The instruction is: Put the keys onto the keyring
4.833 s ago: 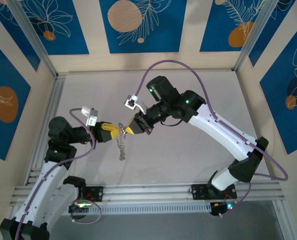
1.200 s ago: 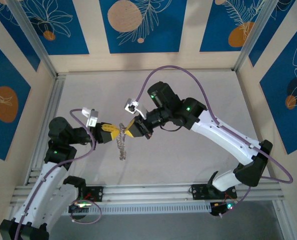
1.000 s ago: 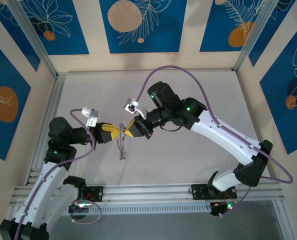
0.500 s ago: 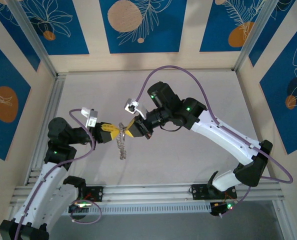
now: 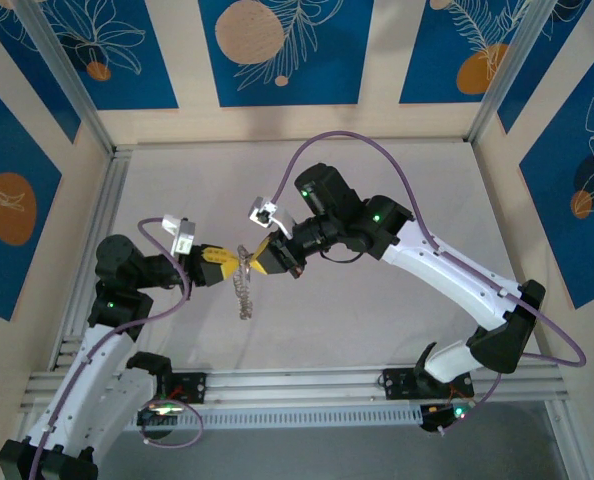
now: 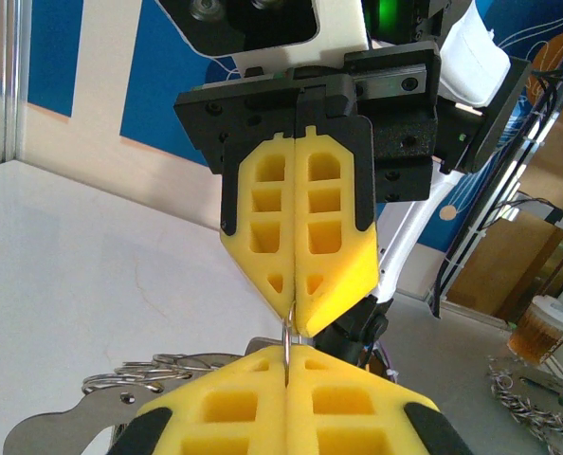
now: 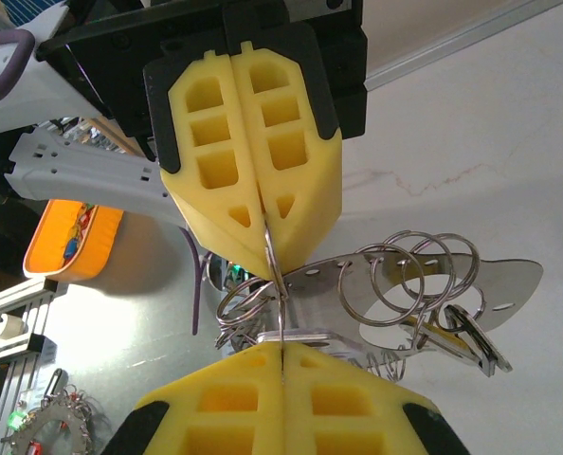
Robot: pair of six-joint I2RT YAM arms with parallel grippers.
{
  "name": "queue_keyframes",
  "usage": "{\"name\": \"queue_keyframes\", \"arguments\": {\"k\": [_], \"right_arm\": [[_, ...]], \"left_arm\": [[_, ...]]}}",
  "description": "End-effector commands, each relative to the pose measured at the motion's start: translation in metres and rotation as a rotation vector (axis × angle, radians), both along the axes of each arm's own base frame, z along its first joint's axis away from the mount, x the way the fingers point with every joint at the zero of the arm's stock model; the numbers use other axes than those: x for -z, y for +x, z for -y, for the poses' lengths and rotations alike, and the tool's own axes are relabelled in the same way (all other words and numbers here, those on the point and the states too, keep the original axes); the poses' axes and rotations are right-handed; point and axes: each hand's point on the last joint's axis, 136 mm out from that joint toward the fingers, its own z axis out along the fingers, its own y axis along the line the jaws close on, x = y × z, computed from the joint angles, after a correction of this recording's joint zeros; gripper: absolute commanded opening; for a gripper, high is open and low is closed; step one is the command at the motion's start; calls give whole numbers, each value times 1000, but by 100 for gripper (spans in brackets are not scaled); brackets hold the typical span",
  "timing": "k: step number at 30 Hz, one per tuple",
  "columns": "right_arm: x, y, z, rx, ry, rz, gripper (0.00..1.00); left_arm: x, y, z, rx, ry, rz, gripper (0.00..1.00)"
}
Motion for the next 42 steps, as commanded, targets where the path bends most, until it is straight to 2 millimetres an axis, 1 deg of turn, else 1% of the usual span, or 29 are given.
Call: {"name": "queue_keyframes", "arguments": {"k": [1, 14, 20, 36, 42], "right_arm": [[-7, -4, -4, -27, 33, 24, 0], [-11, -6, -10, -44, 46, 23, 0], [-10, -5, -11, -40, 44, 26, 0], [-16, -3, -16, -39, 64, 35, 0], [-19, -2, -14, -30, 67, 42, 0]], "left_arm": [[-17, -13, 1, 41, -18, 78, 0], [-17, -13, 1, 42, -19, 77, 0], [-18, -14, 1, 41, -20, 81, 0], [-19, -17, 0, 44, -24, 84, 0], [-18, -16, 0, 43, -23, 83, 0]]}}
